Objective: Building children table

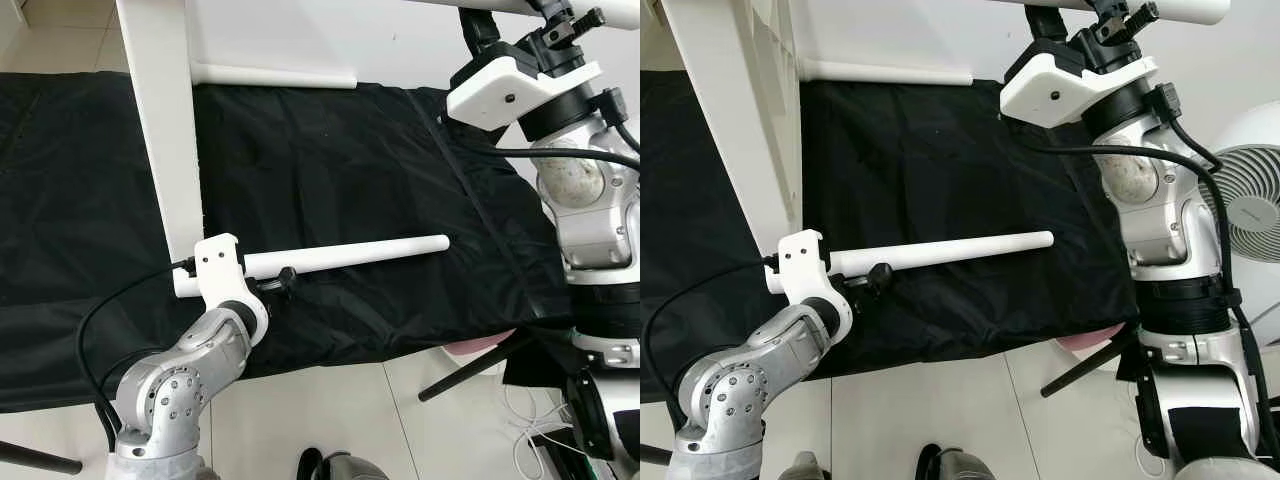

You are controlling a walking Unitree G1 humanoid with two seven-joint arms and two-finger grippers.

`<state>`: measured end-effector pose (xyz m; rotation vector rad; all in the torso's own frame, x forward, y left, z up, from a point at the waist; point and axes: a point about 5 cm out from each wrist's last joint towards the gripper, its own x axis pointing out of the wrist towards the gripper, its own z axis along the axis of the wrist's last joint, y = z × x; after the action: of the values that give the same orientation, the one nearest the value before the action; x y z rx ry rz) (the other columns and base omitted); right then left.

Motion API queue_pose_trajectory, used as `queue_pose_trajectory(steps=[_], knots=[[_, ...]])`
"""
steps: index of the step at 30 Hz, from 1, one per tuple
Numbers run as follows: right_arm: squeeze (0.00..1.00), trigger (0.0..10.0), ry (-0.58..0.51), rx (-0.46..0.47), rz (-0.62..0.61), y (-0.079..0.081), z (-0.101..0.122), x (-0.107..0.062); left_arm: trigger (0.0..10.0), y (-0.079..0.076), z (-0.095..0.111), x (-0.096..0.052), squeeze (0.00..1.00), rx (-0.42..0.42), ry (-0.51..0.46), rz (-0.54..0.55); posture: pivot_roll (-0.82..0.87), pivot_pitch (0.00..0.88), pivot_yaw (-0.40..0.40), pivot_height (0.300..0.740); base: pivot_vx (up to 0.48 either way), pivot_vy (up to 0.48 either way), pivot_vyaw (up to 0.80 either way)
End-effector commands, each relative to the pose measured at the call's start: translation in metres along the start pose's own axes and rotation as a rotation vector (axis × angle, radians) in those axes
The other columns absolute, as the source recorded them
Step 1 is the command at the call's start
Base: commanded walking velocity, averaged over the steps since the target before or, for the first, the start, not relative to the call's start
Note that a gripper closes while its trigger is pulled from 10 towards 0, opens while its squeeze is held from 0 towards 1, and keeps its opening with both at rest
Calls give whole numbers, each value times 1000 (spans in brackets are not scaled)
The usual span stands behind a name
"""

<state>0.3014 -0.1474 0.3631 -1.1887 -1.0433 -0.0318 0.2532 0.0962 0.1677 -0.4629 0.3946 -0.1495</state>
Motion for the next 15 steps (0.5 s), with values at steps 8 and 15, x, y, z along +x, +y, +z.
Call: queue_pose_trajectory(steps=[8, 15], knots=[[0, 5882, 124, 106, -144, -22, -8, -13, 10000, -11, -4, 10, 0, -82, 11, 79, -18, 88, -86, 740, 0, 0, 0], [0, 0, 187, 146, -154, -19, -8, -22, 10000, -12, 0, 14, 0, -91, 3, 81, -25, 79, -80, 740, 0, 0, 0]])
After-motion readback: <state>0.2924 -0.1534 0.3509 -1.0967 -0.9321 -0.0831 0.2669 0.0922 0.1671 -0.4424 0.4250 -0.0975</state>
